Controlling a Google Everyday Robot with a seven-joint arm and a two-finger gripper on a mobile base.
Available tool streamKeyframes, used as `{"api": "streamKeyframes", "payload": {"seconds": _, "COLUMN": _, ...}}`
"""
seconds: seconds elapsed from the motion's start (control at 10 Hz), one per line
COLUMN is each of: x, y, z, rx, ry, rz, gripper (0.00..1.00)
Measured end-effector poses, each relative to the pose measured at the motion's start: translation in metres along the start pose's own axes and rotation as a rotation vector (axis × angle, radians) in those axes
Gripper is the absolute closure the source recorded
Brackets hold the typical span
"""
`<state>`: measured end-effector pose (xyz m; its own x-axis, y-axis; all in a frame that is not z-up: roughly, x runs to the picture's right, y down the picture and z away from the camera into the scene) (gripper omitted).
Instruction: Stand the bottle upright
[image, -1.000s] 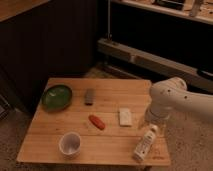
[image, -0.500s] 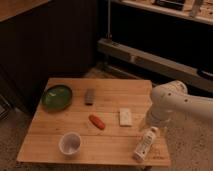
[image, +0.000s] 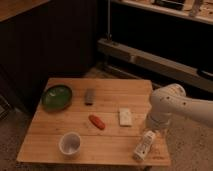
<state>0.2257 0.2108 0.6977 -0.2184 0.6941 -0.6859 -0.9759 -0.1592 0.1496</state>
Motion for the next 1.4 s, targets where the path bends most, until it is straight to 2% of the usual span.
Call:
{"api": "streamKeyframes", "payload": {"seconds": 0.3, "x": -0.020, "y": 0.006, "z": -0.003, "rx": 0.001, "ry": 0.044, "rz": 0.021, "gripper": 0.35}}
{"api": "streamKeyframes", "payload": {"seconds": 0.8, "x": -0.041, "y": 0.003, "z": 0.001, "rx": -0.063, "ry": 0.120, "rz": 0.043, "gripper": 0.35}}
{"api": "streamKeyframes", "payload": {"seconds": 1.4, "x": -0.055, "y": -0.012, "z": 0.013, "rx": -0.116, "ry": 0.182, "rz": 0.089, "gripper": 0.35}}
